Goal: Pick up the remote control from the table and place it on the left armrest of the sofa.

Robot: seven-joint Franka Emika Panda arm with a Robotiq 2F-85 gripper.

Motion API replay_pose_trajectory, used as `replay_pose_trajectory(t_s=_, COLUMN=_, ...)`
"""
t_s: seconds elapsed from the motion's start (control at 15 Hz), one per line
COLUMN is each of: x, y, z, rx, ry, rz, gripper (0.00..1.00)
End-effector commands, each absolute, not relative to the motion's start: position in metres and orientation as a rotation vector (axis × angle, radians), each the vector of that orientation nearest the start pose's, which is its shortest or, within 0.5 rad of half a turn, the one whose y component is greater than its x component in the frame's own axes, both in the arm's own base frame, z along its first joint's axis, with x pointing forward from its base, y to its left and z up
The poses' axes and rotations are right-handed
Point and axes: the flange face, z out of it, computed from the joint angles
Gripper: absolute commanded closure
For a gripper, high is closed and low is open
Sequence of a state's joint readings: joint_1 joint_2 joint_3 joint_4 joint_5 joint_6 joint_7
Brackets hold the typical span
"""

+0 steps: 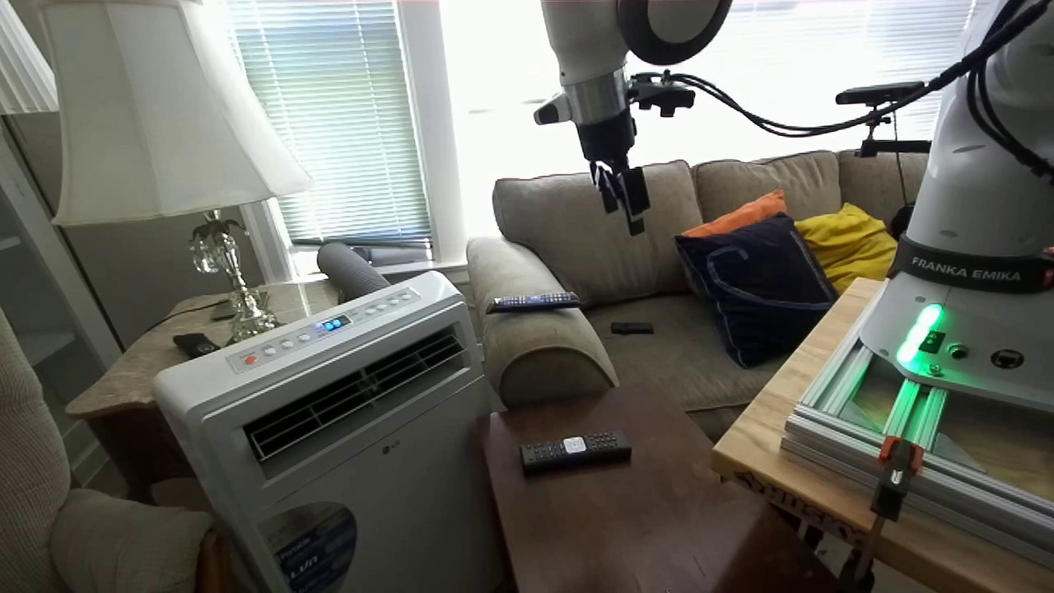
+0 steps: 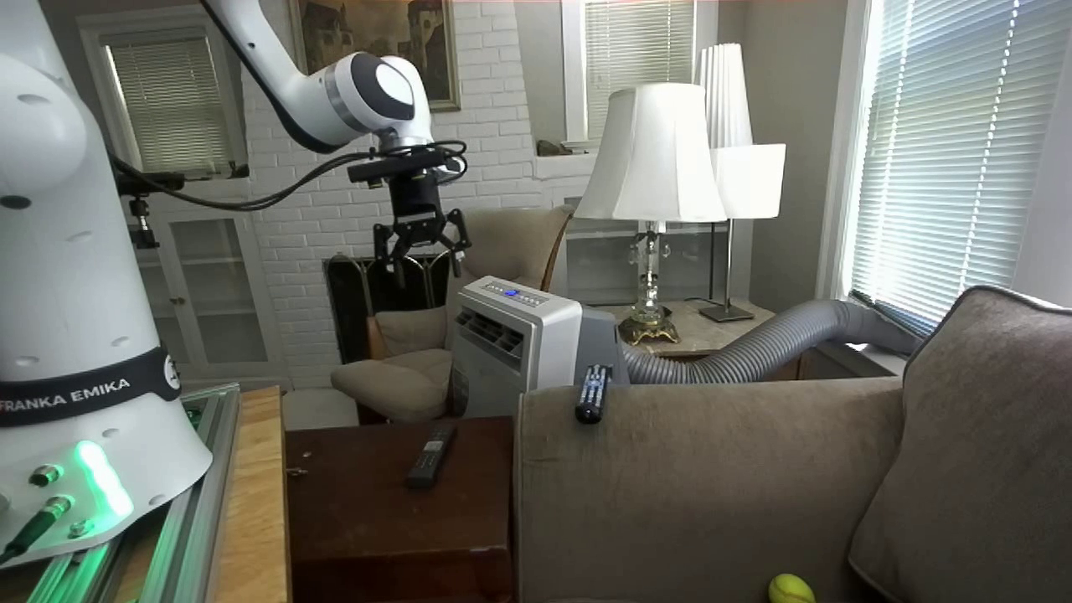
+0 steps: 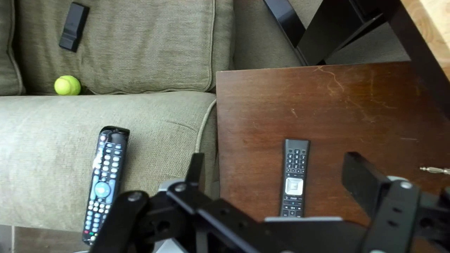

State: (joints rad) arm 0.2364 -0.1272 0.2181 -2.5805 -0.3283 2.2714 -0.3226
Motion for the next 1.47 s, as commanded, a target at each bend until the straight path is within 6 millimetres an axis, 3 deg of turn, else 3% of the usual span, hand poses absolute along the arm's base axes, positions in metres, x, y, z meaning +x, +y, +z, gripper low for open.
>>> replay_pose_trajectory(t_s=0.0, x=0.359, y=0.182, z=0.267, rx=-2.995, ry=-1.604, rz=0.324, gripper=0.0)
replay_pose_trajectory(t_s=0.07, x=0.367, y=0.178, z=0.277, rx=-2.98, ry=-1.625, rz=0.318, gripper=0.0)
replay_pose_trajectory(t_s=0.47, x=0.367, y=0.179, z=0.268, rx=-2.986, ry=-1.624, rz=0.348, gripper=0.0)
replay_pose_trajectory(t_s=1.0, x=0.352, y=0.19, z=0.159, rx=-3.044, ry=-1.373, rz=0.453, gripper=0.0)
replay_pose_trajectory(t_s=1.4, x=0.337, y=0.211, z=0.089, rx=-2.973, ry=-1.514, rz=0.425, gripper=0.0)
